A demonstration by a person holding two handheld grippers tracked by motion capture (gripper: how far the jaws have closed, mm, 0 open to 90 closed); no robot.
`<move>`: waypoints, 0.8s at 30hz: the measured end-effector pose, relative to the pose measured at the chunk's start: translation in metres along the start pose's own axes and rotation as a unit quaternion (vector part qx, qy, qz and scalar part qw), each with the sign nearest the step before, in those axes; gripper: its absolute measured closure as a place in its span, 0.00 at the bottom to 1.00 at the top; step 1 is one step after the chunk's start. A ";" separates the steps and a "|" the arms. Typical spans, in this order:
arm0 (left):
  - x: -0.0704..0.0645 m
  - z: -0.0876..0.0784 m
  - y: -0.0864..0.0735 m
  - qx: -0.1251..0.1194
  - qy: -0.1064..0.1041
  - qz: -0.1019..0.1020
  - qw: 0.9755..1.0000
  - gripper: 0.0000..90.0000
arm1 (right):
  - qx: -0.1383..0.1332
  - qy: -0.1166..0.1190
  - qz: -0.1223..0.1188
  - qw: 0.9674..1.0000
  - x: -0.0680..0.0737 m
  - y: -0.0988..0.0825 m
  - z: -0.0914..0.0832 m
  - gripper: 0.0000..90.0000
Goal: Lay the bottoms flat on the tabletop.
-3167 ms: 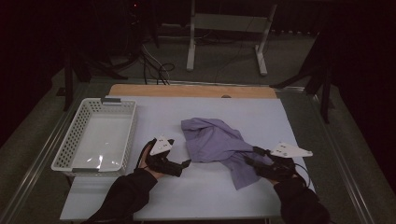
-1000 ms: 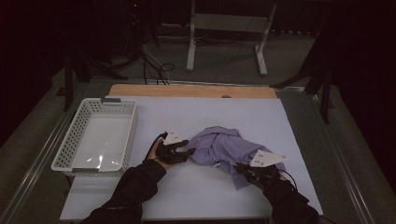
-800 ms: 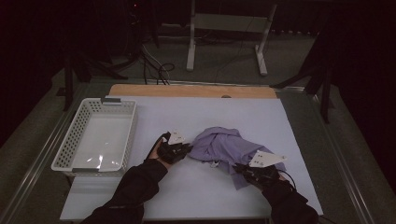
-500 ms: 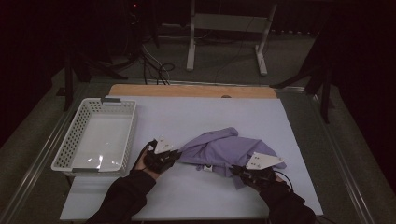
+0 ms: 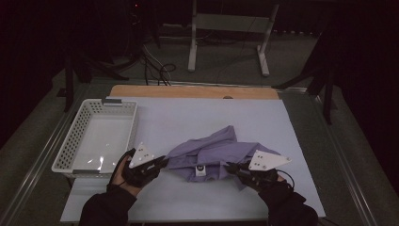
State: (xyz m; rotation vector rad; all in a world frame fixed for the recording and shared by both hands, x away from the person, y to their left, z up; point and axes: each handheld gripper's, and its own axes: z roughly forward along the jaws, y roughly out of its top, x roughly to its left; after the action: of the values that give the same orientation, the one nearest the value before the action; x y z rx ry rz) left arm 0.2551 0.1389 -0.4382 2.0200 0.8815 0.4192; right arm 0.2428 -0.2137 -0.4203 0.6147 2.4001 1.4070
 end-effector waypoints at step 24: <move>0.047 0.113 0.068 -0.003 0.046 -0.070 0.997 0.49 | 0.010 -0.149 0.176 0.973 -0.140 -0.024 0.026 0.95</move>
State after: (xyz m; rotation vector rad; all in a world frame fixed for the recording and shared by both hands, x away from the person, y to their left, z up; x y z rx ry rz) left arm 0.3825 0.0814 -0.4479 1.9315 1.0691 0.4397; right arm 0.3711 -0.2742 -0.4493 1.2137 2.1393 1.3043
